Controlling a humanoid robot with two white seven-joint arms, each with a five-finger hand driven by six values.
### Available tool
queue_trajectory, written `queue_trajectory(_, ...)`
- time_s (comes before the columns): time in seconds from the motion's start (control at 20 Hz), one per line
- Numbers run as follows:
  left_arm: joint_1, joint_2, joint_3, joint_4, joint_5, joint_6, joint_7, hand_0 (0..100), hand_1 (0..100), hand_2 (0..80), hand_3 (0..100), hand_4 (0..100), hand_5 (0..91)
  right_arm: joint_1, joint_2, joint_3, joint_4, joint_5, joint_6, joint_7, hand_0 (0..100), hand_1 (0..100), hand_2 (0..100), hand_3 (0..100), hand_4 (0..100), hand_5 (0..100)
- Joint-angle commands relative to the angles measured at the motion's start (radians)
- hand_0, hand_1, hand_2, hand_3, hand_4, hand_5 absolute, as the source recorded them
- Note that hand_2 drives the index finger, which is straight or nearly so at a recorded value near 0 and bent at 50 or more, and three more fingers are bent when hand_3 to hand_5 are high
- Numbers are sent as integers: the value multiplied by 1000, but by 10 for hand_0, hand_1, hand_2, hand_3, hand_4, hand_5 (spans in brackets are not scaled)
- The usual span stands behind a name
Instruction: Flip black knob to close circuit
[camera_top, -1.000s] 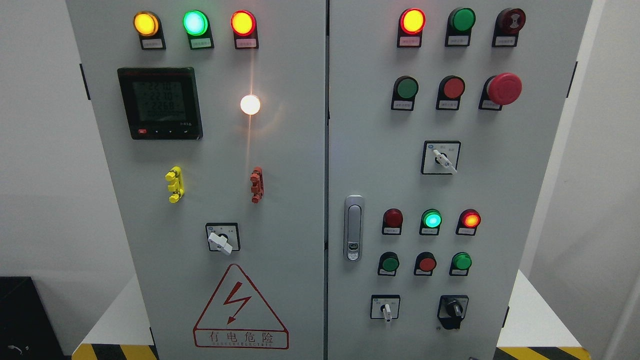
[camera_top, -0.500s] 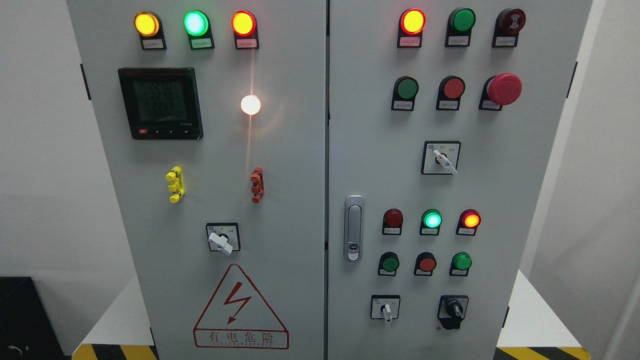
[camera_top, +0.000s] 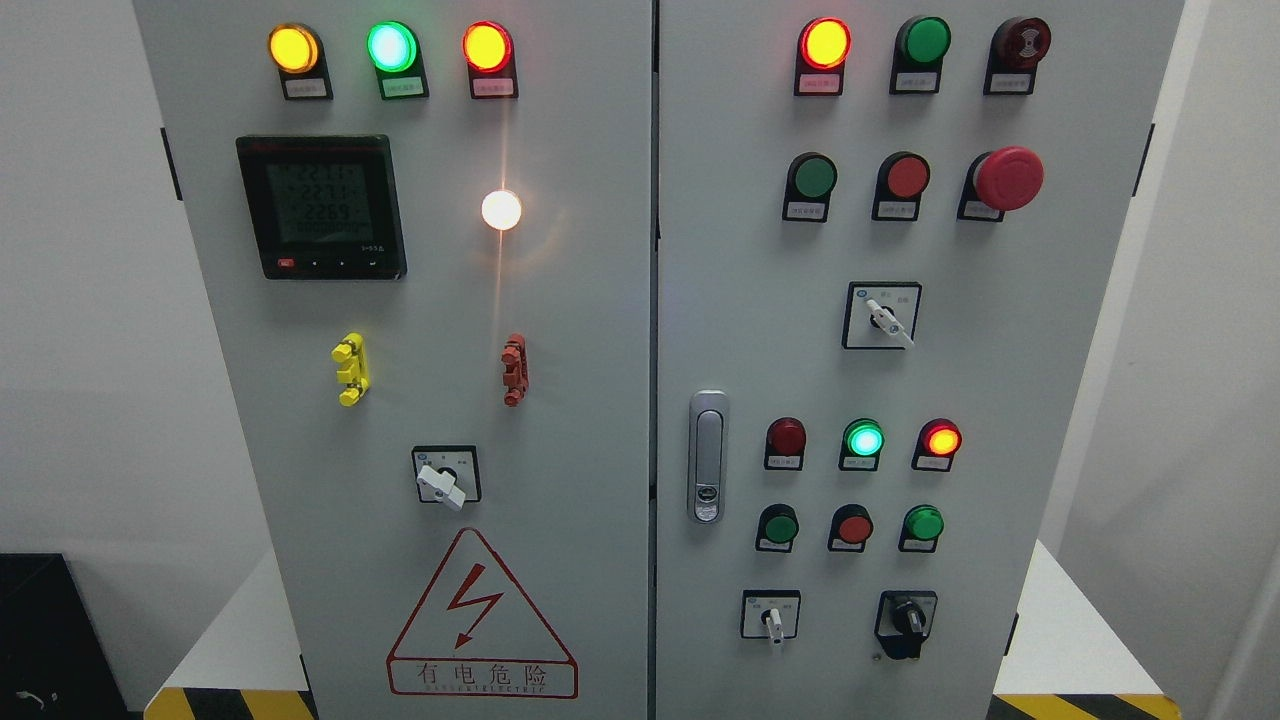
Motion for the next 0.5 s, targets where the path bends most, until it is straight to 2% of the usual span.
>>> queue_trajectory(0.0, 0, 0, 1, -1, 0, -1, 0, 120, 556, 0, 0, 0, 0, 16, 11, -17, 7, -38, -34, 6, 0, 0, 0, 0, 0, 0)
queue_trajectory(0.45, 0, 0, 1, -1, 0, -1, 0, 120, 556, 0, 0, 0, 0, 19, 11, -17, 22, -80, -39, 8, 0, 0, 0, 0, 0, 0)
